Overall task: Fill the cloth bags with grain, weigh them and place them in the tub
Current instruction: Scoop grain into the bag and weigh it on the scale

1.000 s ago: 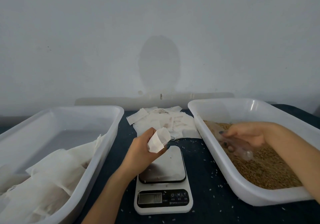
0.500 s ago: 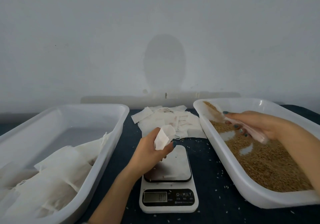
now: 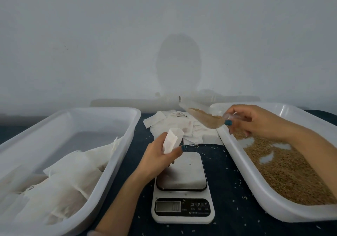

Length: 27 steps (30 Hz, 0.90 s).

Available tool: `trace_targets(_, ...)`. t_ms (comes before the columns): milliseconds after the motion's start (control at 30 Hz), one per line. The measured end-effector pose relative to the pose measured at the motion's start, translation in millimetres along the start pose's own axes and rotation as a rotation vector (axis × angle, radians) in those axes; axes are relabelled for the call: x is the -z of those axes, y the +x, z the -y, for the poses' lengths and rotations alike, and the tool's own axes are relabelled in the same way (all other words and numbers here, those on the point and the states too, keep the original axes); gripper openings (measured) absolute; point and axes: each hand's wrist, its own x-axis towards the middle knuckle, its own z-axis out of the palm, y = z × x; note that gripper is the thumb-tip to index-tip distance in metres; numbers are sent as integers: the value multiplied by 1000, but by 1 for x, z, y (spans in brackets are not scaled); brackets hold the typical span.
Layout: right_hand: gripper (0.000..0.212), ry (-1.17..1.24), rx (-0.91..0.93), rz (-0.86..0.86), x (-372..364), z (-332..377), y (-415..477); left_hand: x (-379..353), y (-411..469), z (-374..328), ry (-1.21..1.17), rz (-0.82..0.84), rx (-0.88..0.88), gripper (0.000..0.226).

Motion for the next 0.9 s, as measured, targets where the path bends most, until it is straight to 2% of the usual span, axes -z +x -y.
trace_targets(233,51,-338,74,-99,-1,10,5,1,2,8,158,-32,-4,39)
trace_targets(367,46,-478,152,-157,0,14,8,3,2,9,159,-62,11,48)
trace_targets(500,48,-637,216,-194,0,18,14,6,4,15,187,-77,26,41)
trace_targets(600,46,-693,238,-208,-1,21,15,6,4,15,239,-85,21,38)
trace_targets(767,62,-811,266,-228,-2,29,16,4,4,12,303,-82,2,41)
trace_targets(900,66,-868,302,-220,-3,37,17,3,2,9,299,-58,-10,48)
